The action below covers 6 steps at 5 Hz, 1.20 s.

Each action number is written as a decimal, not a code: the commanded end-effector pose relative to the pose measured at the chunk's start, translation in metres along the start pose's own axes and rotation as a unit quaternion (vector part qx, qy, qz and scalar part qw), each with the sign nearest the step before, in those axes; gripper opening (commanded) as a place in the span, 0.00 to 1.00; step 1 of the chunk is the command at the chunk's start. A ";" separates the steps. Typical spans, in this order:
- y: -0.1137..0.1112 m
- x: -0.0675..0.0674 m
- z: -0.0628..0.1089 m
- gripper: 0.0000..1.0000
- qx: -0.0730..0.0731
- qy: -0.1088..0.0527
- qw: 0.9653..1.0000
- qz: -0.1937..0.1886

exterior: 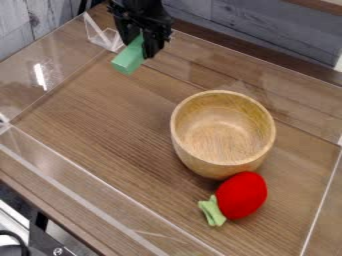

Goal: Remove the green block from the brown bowl and put it on the table

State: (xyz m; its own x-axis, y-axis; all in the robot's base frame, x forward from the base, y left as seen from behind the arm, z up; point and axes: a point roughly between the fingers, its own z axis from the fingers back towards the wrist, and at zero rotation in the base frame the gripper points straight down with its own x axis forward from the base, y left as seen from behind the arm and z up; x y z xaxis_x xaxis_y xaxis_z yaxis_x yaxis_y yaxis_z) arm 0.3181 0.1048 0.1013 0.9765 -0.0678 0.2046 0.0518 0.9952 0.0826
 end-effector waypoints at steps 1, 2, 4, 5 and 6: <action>0.012 0.020 0.003 0.00 0.013 -0.032 0.999 -0.022; 0.019 0.028 -0.008 0.00 0.014 -0.035 0.999 -0.040; 0.021 0.041 -0.015 0.00 0.019 -0.037 0.998 -0.056; 0.020 0.014 -0.005 0.00 0.017 -0.030 0.999 -0.042; 0.023 -0.020 -0.006 0.00 0.019 -0.021 0.999 -0.018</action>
State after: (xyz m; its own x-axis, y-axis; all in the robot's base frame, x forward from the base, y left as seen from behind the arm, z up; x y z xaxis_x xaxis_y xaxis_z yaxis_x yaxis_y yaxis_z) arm 0.2973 0.1275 0.0759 0.9762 -0.1027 0.1908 0.0851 0.9915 0.0985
